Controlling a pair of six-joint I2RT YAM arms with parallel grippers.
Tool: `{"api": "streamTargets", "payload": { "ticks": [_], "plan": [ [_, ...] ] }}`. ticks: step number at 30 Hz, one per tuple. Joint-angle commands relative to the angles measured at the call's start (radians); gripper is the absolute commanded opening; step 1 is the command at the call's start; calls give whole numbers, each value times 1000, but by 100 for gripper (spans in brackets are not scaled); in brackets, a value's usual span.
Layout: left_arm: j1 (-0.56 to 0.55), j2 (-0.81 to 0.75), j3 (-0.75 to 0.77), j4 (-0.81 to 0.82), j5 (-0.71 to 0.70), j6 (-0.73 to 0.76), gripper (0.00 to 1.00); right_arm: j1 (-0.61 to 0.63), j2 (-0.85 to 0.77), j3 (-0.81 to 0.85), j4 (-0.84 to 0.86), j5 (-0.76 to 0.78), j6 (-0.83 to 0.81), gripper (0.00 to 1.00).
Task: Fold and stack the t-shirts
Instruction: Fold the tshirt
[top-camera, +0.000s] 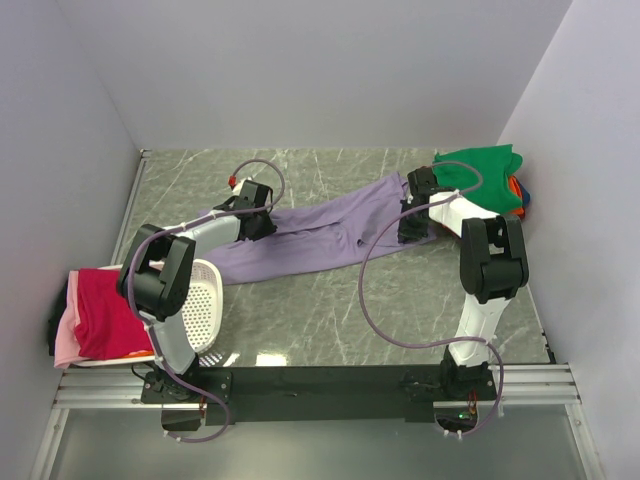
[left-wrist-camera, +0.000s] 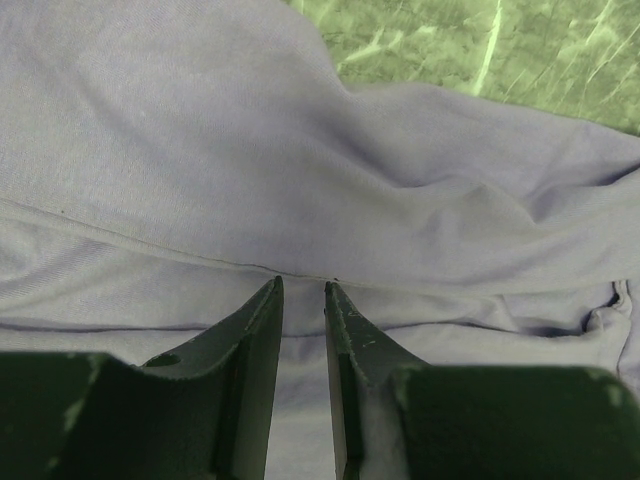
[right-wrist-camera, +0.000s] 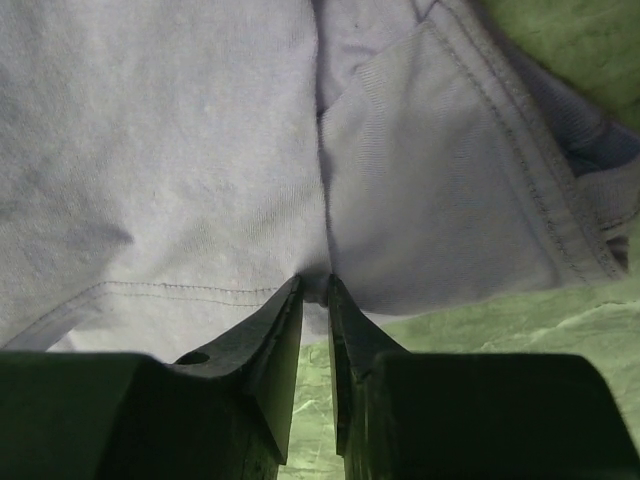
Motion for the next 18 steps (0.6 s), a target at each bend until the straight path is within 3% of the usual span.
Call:
{"api": "streamTargets", "payload": {
  "ticks": [1, 5, 10, 18],
  "plan": [
    [2, 11, 2, 3, -8, 12, 30, 1, 2, 9, -6, -28, -17, 24],
    [2, 7, 0, 1, -14, 14, 30, 1, 11, 9, -12, -31, -19, 24],
    [0, 7, -1, 1, -12, 14, 30, 0, -10, 5, -10, 3, -17, 0],
    [2, 5, -1, 4, -12, 15, 30, -1, -74, 23, -12, 79, -37, 0]
  ]
}}
